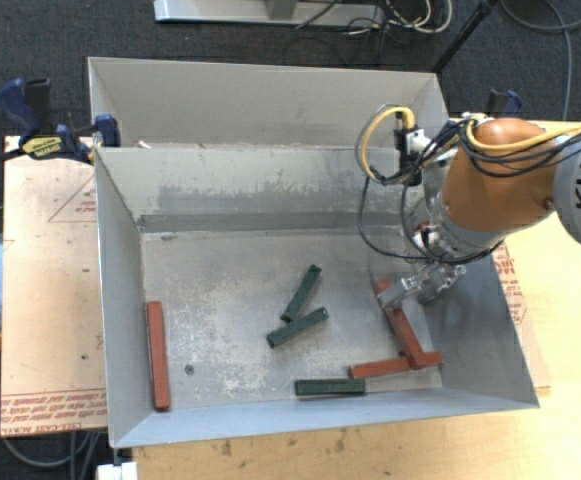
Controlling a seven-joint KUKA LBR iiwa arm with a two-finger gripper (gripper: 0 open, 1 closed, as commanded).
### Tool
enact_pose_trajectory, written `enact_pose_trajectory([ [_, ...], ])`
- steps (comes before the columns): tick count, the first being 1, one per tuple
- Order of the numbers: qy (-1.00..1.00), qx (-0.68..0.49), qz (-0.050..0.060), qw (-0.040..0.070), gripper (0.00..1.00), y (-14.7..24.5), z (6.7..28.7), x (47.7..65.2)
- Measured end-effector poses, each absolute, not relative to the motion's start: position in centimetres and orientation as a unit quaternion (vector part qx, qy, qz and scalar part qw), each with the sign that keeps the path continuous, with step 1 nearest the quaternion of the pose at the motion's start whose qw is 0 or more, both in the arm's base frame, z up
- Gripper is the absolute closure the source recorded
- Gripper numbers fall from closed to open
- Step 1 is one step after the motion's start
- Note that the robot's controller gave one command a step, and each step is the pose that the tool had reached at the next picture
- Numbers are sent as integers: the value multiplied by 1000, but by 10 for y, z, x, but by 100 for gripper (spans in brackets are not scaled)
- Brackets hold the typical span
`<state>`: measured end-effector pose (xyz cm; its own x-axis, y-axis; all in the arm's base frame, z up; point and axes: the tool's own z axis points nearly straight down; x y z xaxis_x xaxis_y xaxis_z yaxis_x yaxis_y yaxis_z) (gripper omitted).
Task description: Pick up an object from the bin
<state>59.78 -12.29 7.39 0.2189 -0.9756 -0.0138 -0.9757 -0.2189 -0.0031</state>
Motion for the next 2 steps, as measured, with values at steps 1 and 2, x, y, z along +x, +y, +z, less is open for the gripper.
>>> enact_pose_trajectory([
  [1,428,-904,1,15,0,-131,73,588],
  [2,404,-915,-6,16,0,-130,75,527],
])
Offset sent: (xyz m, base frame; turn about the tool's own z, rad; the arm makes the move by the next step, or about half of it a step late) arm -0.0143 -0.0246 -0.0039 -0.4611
